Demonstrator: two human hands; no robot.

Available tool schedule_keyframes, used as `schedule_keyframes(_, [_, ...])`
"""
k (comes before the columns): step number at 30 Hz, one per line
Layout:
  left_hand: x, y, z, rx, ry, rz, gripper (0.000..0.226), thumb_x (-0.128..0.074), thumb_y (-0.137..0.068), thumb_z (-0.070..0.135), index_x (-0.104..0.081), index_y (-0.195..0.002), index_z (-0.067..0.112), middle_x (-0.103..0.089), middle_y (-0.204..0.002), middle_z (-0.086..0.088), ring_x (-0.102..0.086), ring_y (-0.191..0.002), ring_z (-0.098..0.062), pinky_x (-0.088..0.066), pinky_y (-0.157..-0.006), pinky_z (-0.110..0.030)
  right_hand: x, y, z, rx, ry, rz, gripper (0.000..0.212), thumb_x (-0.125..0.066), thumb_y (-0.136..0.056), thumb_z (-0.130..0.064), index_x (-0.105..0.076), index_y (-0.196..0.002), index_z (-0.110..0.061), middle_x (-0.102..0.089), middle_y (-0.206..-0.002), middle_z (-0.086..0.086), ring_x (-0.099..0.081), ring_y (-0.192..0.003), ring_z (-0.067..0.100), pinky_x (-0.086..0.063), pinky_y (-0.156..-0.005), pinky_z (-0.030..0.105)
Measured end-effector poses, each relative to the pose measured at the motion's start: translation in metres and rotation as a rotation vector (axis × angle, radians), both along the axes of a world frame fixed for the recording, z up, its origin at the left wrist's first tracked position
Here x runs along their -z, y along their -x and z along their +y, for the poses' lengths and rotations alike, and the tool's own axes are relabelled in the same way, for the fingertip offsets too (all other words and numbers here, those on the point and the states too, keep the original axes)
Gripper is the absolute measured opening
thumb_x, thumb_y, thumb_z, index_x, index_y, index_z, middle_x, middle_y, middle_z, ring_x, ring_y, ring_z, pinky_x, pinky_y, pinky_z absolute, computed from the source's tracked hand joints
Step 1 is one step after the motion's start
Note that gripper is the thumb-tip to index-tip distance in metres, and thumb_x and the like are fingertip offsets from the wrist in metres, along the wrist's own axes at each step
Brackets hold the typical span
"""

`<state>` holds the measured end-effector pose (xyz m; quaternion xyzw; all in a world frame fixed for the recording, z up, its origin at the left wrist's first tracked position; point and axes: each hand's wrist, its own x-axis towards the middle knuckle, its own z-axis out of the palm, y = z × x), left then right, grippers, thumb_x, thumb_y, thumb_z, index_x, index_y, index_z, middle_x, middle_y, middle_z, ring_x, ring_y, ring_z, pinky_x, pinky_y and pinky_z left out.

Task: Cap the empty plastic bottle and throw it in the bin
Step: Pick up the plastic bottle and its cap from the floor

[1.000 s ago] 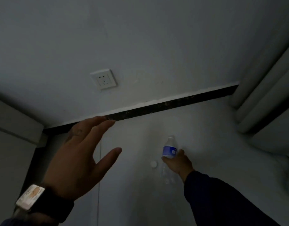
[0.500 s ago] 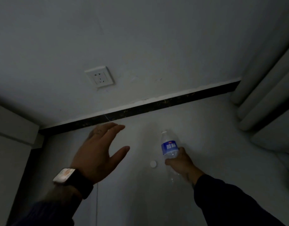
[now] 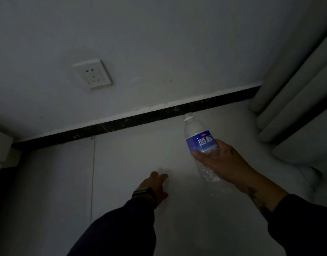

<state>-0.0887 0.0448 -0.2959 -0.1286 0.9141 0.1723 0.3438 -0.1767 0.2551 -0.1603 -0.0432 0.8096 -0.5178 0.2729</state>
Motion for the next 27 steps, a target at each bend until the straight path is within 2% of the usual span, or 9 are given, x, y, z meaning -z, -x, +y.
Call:
schedule_keyframes(2, [0.015,-0.002,0.009,-0.007,0.004,0.005,0.068,-0.06,-0.087,0.034,-0.031,-0.149,0.034,-0.023,-0.159,-0.008,-0.041,-0.136,-0.036,-0.037,-0.11,-0.039,-0.002,-0.001,0.004,0.011,-0.015,0.026,0.036,-0.068,-0.084,-0.04,-0.054,-0.113,-0.024,-0.066,-0.099,0.001,-0.065,-0.083,0.011,-0.046,-0.06,0.02])
schedule_keyframes(5, [0.023,-0.001,0.019,-0.029,0.018,0.078,0.044,-0.049,-0.091,0.026,-0.049,-0.135,0.023,-0.036,-0.147,-0.013,-0.05,-0.123,-0.038,-0.044,-0.102,-0.041,-0.008,-0.001,0.008,0.016,0.004,0.051,0.039,-0.07,-0.083,-0.038,-0.056,-0.116,-0.024,-0.067,-0.101,-0.001,-0.066,-0.086,0.012,-0.049,-0.063,0.021])
schedule_keyframes(7, [0.02,-0.003,0.022,-0.029,0.025,0.09,0.038,-0.041,-0.095,0.027,-0.052,-0.13,0.017,-0.041,-0.141,-0.014,-0.053,-0.119,-0.037,-0.045,-0.1,-0.039,-0.013,-0.001,0.01,-0.009,0.013,0.068,0.043,-0.073,-0.081,-0.036,-0.055,-0.118,-0.026,-0.067,-0.102,-0.004,-0.066,-0.088,0.01,-0.049,-0.065,0.02])
schedule_keyframes(12, [-0.01,0.003,0.008,-0.159,-0.033,0.218,0.03,-0.041,-0.094,0.019,-0.053,-0.121,0.025,-0.049,-0.129,-0.008,-0.058,-0.107,-0.029,-0.043,-0.084,-0.025,-0.033,0.0,0.003,-0.093,0.023,0.112,0.056,-0.08,-0.077,-0.023,-0.049,-0.124,-0.025,-0.064,-0.107,-0.01,-0.064,-0.09,0.003,-0.049,-0.06,0.009])
schedule_keyframes(17, [-0.109,0.033,-0.023,-0.386,-0.197,0.575,0.027,-0.054,-0.094,0.029,-0.058,-0.122,0.029,-0.062,-0.117,-0.003,-0.062,-0.098,-0.017,-0.047,-0.083,-0.026,-0.072,-0.007,-0.019,-0.158,0.13,0.169,0.038,-0.075,-0.075,-0.038,-0.057,-0.108,-0.035,-0.068,-0.1,-0.009,-0.067,-0.086,0.003,-0.052,-0.065,0.011])
schedule_keyframes(19, [-0.16,0.036,-0.033,-0.486,-0.346,0.745,0.027,-0.059,-0.093,0.028,-0.062,-0.119,0.027,-0.067,-0.113,-0.003,-0.066,-0.089,-0.009,-0.048,-0.075,-0.018,-0.09,-0.01,-0.028,-0.167,0.157,0.208,0.029,-0.074,-0.072,-0.044,-0.062,-0.096,-0.035,-0.072,-0.092,-0.008,-0.069,-0.081,0.0,-0.052,-0.063,0.011])
schedule_keyframes(22, [-0.231,0.028,-0.042,-0.567,-0.547,0.927,0.02,-0.062,-0.091,0.022,-0.066,-0.11,0.029,-0.072,-0.103,-0.002,-0.066,-0.079,0.001,-0.05,-0.07,-0.01,-0.112,-0.015,-0.038,-0.196,0.16,0.284,0.017,-0.078,-0.077,-0.034,-0.067,-0.089,-0.034,-0.074,-0.085,-0.007,-0.07,-0.076,0.001,-0.053,-0.062,0.013])
schedule_keyframes(24, [-0.27,0.016,-0.045,-0.623,-0.657,1.024,0.023,-0.065,-0.09,0.016,-0.068,-0.109,0.029,-0.072,-0.107,-0.001,-0.069,-0.082,0.002,-0.052,-0.071,-0.012,-0.124,-0.019,-0.045,-0.193,0.164,0.333,0.011,-0.079,-0.077,-0.031,-0.07,-0.083,-0.032,-0.075,-0.076,-0.008,-0.07,-0.071,0.004,-0.054,-0.06,0.015])
schedule_keyframes(27, [-0.309,-0.006,-0.043,-0.652,-0.769,1.064,0.027,-0.064,-0.09,0.015,-0.067,-0.108,0.035,-0.071,-0.108,0.009,-0.07,-0.091,-0.002,-0.053,-0.071,-0.012,-0.133,-0.025,-0.049,-0.162,0.199,0.379,0.015,-0.077,-0.08,-0.022,-0.069,-0.068,-0.026,-0.068,-0.053,-0.017,-0.062,-0.05,-0.005,-0.044,-0.049,0.008])
